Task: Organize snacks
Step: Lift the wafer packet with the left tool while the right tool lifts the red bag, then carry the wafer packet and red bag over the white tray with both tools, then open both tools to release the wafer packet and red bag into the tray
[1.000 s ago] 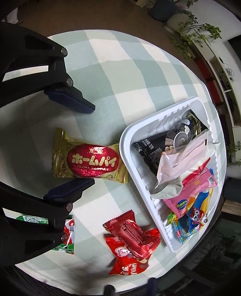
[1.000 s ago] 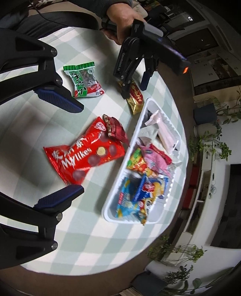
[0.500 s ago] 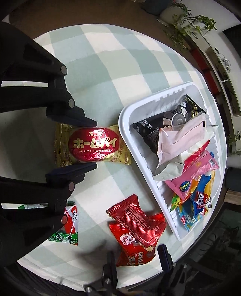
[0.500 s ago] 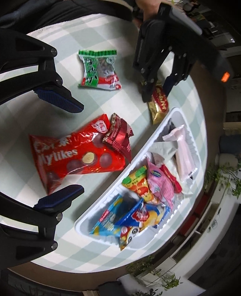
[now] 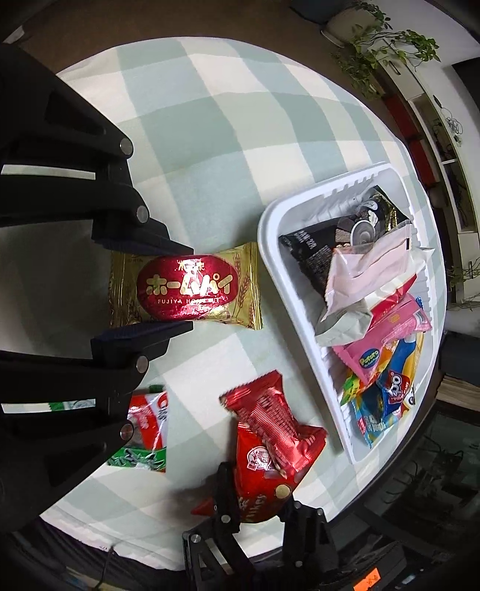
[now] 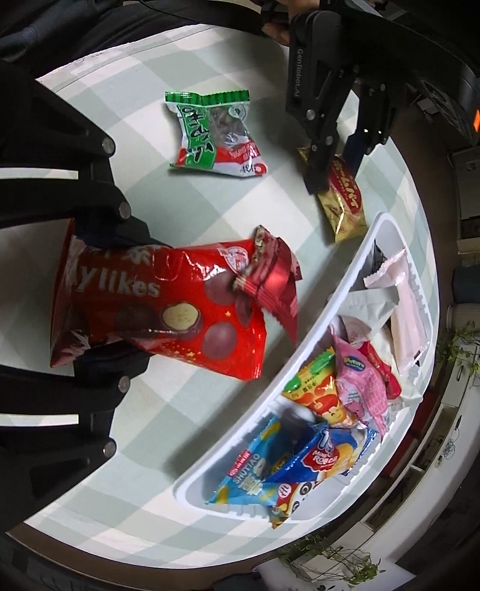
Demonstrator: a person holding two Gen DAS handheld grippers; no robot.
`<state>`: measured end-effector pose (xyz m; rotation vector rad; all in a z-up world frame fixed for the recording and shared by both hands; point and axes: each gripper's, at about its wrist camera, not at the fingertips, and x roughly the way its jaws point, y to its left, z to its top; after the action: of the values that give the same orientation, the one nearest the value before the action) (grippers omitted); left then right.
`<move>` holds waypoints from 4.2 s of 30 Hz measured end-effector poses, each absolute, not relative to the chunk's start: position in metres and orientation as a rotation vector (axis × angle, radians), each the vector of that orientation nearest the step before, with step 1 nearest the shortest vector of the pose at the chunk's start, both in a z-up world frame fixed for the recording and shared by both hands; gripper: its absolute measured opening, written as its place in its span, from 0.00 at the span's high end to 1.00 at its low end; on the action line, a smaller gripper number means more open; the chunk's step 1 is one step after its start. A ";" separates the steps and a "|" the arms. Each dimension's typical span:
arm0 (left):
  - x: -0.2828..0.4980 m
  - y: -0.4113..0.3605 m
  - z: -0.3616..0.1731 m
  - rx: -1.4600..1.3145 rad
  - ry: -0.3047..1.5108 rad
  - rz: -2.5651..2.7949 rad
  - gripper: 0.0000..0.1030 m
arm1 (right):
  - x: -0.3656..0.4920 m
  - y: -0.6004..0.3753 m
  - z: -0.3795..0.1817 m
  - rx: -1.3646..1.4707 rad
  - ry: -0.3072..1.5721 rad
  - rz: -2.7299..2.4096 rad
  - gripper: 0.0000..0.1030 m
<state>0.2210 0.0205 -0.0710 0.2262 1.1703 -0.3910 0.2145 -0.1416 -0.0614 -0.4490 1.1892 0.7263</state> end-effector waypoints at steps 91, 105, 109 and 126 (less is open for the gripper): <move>0.375 -0.040 -0.049 -0.210 0.983 -0.369 0.71 | 0.383 -0.186 -0.044 0.142 1.095 0.407 0.64; 0.370 -0.041 -0.048 -0.179 0.966 -0.361 0.65 | 0.378 -0.185 -0.051 0.135 1.075 0.418 0.63; 0.367 -0.038 -0.044 -0.171 0.953 -0.340 0.51 | 0.377 -0.188 -0.048 0.148 1.066 0.414 0.63; 0.340 -0.031 -0.019 -0.164 0.891 -0.328 0.34 | 0.360 -0.192 -0.020 0.108 0.986 0.392 0.36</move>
<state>0.3400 -0.0312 -0.0192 -0.1639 0.8907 -0.3282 0.3602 -0.1916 -0.0201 0.1081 0.9857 0.3924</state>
